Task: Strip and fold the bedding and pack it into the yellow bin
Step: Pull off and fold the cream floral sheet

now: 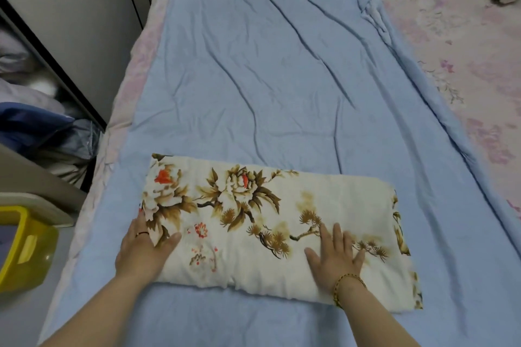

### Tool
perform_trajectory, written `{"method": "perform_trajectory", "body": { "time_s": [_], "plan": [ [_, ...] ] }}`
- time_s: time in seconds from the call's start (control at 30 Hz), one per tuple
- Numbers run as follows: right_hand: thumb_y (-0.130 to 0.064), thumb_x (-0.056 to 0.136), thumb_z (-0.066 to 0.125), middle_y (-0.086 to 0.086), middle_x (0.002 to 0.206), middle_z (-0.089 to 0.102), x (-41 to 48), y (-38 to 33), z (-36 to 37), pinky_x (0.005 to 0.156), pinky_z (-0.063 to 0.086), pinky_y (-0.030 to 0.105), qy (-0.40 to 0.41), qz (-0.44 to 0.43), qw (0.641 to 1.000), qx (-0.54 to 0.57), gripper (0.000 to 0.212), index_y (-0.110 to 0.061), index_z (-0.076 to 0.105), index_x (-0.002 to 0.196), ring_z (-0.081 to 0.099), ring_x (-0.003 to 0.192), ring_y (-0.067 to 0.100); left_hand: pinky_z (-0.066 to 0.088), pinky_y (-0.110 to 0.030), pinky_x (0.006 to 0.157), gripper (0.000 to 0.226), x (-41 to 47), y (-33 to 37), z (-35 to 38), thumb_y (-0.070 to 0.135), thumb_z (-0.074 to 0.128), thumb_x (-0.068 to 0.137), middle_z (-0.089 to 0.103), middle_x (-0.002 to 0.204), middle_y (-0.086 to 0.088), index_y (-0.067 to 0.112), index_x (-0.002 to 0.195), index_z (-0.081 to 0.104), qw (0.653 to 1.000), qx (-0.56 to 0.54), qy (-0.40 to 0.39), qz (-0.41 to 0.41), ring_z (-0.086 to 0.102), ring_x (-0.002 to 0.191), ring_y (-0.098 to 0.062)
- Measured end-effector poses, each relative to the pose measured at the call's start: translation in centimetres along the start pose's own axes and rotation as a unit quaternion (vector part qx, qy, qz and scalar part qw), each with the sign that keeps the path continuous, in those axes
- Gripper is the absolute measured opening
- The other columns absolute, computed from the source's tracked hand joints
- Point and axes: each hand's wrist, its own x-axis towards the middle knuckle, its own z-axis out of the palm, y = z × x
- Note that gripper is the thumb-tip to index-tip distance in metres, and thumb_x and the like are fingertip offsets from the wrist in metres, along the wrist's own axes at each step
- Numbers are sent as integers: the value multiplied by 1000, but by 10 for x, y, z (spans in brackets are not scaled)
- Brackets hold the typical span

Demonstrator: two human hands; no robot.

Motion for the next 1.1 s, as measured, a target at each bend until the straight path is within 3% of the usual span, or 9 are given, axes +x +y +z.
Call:
{"method": "perform_trajectory", "body": {
  "time_s": [0.13,0.23,0.37,0.43,0.53,0.77,0.9,0.97,1.1],
  "plan": [
    [-54,95,14,2,156,-16,-2,2,5,115,-6,48,65,-13,998,9,65,-25,-12,147,-14,144,21,36,-44,100,89,-1,5,-5,50,68,70,44,140,-16,7,140,33,993,-102,28,-53,42,125,-38],
    [-65,86,5,7,157,2,-18,1,33,113,-1,41,214,-159,964,0,79,-17,9,149,-12,145,16,36,-41,99,67,-1,9,-16,35,65,83,47,136,-20,0,135,41,992,-100,-2,-83,44,123,-39],
    [-57,49,66,10,157,1,-28,-10,75,109,7,50,267,-286,912,-123,127,-16,-1,149,-7,145,24,36,-37,96,63,-6,7,-28,36,61,86,48,135,-20,-3,131,43,990,-82,-57,-97,44,122,-38],
    [-14,24,80,13,141,45,-22,-23,67,102,33,49,287,-285,910,-95,133,-18,27,145,30,139,22,35,-35,94,59,-12,7,-31,34,60,87,49,134,-20,-4,130,45,989,-102,-64,-89,46,121,-37],
    [-13,1,87,-3,90,75,-19,-25,50,56,57,24,269,-283,916,-91,89,-26,75,89,72,78,12,35,-33,89,52,-24,6,-34,34,54,90,52,131,-20,-2,128,48,989,-122,-57,-67,48,118,-37],
    [-9,7,86,-7,90,75,-77,-7,65,52,56,21,266,-324,908,-17,84,-24,76,89,73,74,14,35,-33,90,47,-91,-34,-55,30,50,93,55,129,-19,-1,128,50,984,-160,-31,-65,49,116,-36],
    [-58,43,65,-13,106,69,-104,-10,90,78,53,25,173,-314,932,-58,70,-35,48,107,70,90,9,32,-30,78,46,-105,-70,-55,31,53,92,56,126,-22,-2,124,54,979,-145,-69,-123,52,108,-34],
    [-61,85,26,-9,119,64,-106,-19,94,100,30,31,213,-298,928,-69,42,-34,43,112,55,110,13,31,-29,78,45,-99,-77,-55,32,51,92,56,126,-21,0,123,54,980,-138,-67,-129,51,110,-34],
    [-52,95,0,2,158,1,-89,-80,83,111,3,35,312,-268,911,-28,57,-31,7,147,-7,145,17,33,-27,79,38,-83,-70,-49,29,53,92,60,121,-17,4,120,56,974,-191,-51,-108,54,102,-30]
  ]
}}
